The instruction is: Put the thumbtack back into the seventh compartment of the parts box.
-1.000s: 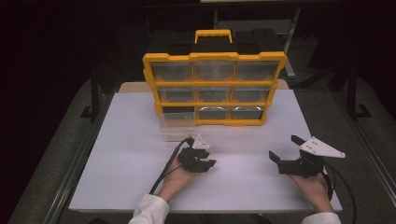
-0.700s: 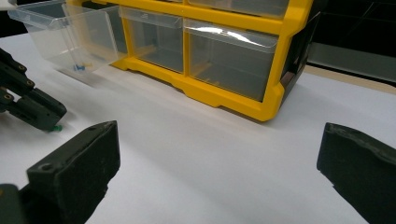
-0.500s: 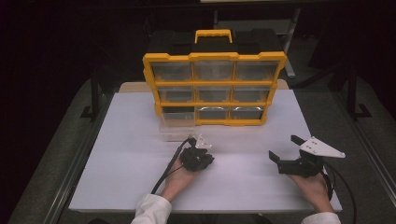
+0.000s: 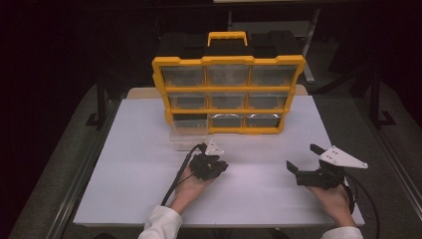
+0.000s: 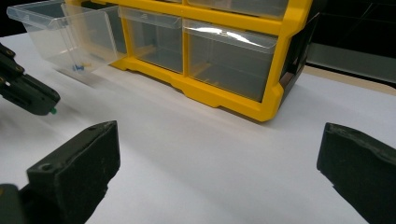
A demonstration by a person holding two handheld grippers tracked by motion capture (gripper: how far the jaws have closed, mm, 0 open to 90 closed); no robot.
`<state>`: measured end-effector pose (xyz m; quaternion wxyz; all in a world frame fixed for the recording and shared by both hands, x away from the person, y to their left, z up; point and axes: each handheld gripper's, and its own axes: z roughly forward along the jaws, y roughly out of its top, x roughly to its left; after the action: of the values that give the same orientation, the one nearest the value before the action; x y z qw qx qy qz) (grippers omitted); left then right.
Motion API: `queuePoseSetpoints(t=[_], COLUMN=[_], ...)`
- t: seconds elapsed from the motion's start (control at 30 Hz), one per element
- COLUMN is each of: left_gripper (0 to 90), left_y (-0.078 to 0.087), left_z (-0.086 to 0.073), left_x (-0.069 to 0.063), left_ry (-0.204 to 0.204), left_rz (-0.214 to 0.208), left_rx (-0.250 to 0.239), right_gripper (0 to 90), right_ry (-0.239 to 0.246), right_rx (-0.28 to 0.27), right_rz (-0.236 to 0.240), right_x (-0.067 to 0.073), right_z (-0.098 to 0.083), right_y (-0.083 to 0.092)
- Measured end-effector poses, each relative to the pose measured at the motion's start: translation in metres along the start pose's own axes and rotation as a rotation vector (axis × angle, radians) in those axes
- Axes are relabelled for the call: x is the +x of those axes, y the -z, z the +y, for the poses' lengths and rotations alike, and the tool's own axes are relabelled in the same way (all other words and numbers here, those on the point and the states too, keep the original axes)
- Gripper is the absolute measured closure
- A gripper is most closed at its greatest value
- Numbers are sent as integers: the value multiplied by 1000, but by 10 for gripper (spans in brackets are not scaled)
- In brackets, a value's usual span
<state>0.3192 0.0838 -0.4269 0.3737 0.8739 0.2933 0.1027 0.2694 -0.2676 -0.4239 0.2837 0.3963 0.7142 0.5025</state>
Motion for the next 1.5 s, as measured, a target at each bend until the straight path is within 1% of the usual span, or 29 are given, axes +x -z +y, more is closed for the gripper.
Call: queuePoseSetpoints(t=[0.03,0.13,0.4,0.5,0.53,0.6,0.63,0.67,0.7,0.8,0.83,0.9,0.93,0.97,1.07,1.1,1.13,1.17,1.2,1.27,1.33,1.4,1.5], left_gripper=[838,838,838,838,838,838,838,838,838,838,838,839,838,838,838,838,838,838,838,838,838,838,838], left_y=[4,12,33,37,42,46,46,51,54,58,63,65,68,70,71,71,71,71,72,73,74,77,82], left_z=[2,7,19,21,24,26,26,28,30,32,34,35,36,37,37,37,37,37,36,36,35,37,40], left_x=[1,5,13,15,18,20,20,23,25,28,32,34,37,39,44,44,48,48,53,58,59,62,65], left_ry=[-2,21,23,22,12,16,16,17,15,13,11,13,14,18,5,5,10,10,22,36,40,42,37], left_rz=[-3,-19,-3,2,16,28,28,41,47,58,70,74,87,93,115,115,125,125,132,139,143,146,157], left_rx=[-7,-33,-69,-74,-75,-86,-86,-97,-99,-105,-111,-117,-125,-130,-129,-129,-131,-131,-130,-130,-132,-148,-145], right_gripper=[0,0,0,0,0,0,0,0,0,0,0,0,0,0,0,0,0,0,0,0,0,0,0], right_ry=[1,1,0,0,0,-1,-1,-1,-1,-2,-2,-2,-3,-2,-5,-5,-3,-3,-4,-4,-4,-5,-5], right_rx=[1,3,-1,-1,3,2,2,1,1,2,3,4,4,3,5,5,8,8,7,7,7,7,7], right_rz=[1,1,2,2,5,5,5,4,4,4,4,3,4,5,7,7,8,8,8,7,6,6,6], right_x=[0,1,0,0,1,1,1,1,1,1,1,1,1,1,1,1,1,1,1,1,1,1,0], right_z=[0,0,0,0,0,0,0,0,0,0,0,0,0,0,-1,-1,-1,-1,-1,-1,-1,-1,-1], right_y=[0,0,0,0,0,0,0,0,0,0,-1,-1,-1,-1,-1,-1,-1,-1,-1,-1,-1,-1,-1])
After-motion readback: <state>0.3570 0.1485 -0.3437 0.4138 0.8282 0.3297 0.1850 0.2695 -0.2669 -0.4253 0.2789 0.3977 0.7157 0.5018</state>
